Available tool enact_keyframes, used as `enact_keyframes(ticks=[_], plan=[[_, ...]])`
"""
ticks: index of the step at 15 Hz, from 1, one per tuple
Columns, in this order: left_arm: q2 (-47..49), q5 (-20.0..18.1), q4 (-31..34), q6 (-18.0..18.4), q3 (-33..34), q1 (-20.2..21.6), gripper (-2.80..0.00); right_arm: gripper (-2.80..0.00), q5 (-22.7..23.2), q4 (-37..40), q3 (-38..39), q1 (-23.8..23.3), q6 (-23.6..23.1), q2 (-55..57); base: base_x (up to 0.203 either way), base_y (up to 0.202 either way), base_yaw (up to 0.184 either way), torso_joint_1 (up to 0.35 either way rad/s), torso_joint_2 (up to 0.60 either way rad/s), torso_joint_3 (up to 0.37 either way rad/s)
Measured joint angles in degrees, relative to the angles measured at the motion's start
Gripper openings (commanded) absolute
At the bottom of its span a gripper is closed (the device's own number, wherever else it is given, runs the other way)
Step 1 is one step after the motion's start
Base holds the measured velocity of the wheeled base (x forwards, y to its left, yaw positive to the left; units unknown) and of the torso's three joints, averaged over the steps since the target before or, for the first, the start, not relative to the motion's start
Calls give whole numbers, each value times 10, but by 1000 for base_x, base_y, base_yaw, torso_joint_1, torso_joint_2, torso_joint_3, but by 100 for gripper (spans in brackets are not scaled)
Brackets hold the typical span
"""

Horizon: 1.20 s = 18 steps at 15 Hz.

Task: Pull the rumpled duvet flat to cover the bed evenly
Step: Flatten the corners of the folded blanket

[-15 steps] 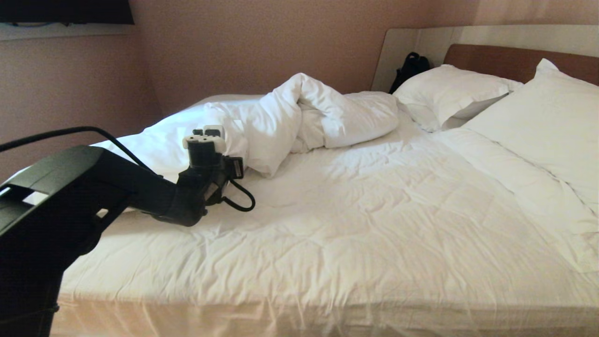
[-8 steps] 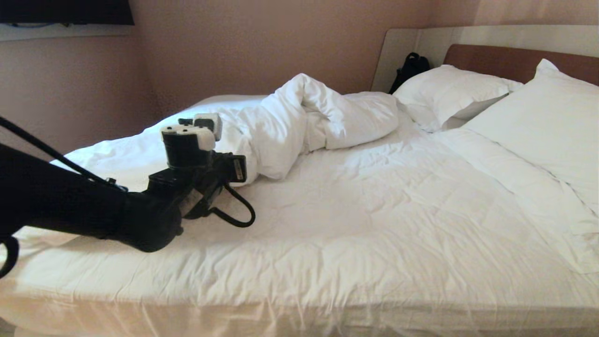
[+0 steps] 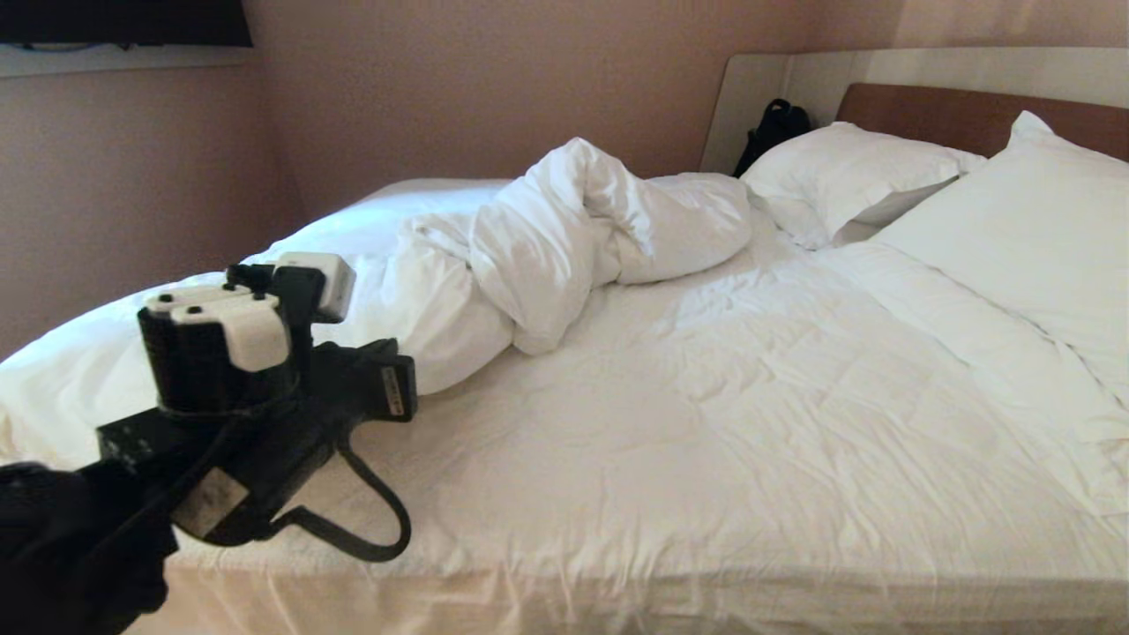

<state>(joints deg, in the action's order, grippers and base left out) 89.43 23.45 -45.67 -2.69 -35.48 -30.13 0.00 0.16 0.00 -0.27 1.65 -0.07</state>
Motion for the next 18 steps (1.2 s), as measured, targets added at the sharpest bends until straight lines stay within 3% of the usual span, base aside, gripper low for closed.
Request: enact_keyframes(ticks=[6, 14, 18], plan=[[-76, 4, 1, -35, 95, -24, -280, -280, 0, 0, 0, 0, 0, 0, 0, 0, 0, 0, 0, 0], [-97, 85, 1, -76, 136, -134, -280, -280, 0, 0, 0, 0, 0, 0, 0, 0, 0, 0, 0, 0], [-107, 90, 1, -93, 159, -164, -280, -280, 0, 0, 0, 0, 0, 0, 0, 0, 0, 0, 0, 0]])
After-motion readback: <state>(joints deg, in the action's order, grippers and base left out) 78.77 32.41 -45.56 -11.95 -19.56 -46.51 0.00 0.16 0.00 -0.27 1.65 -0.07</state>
